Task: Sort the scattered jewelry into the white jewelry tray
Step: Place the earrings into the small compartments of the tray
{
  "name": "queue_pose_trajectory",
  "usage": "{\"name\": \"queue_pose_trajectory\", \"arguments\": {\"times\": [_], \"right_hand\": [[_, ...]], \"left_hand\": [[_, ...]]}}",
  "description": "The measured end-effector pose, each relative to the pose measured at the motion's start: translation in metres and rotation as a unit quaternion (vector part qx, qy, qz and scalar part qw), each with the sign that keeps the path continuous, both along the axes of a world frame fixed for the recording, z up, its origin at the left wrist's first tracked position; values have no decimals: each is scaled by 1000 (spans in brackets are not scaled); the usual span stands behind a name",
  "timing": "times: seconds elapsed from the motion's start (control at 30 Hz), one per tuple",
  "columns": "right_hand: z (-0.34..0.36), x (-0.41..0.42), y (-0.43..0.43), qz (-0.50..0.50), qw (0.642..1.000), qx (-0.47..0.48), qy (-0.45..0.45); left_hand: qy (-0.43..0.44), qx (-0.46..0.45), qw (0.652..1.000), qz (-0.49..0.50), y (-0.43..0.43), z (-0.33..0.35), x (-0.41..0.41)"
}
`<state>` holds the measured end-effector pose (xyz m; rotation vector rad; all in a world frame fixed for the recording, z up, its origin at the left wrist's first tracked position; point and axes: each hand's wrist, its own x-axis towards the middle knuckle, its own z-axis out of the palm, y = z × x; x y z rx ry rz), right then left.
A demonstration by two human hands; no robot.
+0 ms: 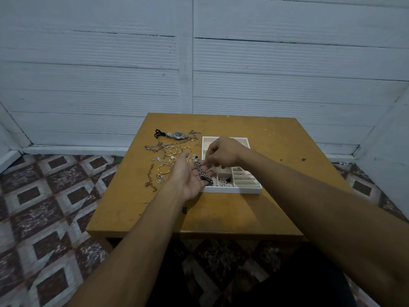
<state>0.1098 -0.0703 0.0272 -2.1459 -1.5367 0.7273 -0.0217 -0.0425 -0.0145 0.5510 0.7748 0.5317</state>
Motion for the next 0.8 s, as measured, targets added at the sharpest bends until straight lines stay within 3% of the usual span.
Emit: {"name": "queue_pose_trajectory", "arguments": {"times": [0.8], "right_hand": [[-17,9,-14,-39,999,6,17]], "left_hand": [[24,39,999,11,-2,-1,4]]}}
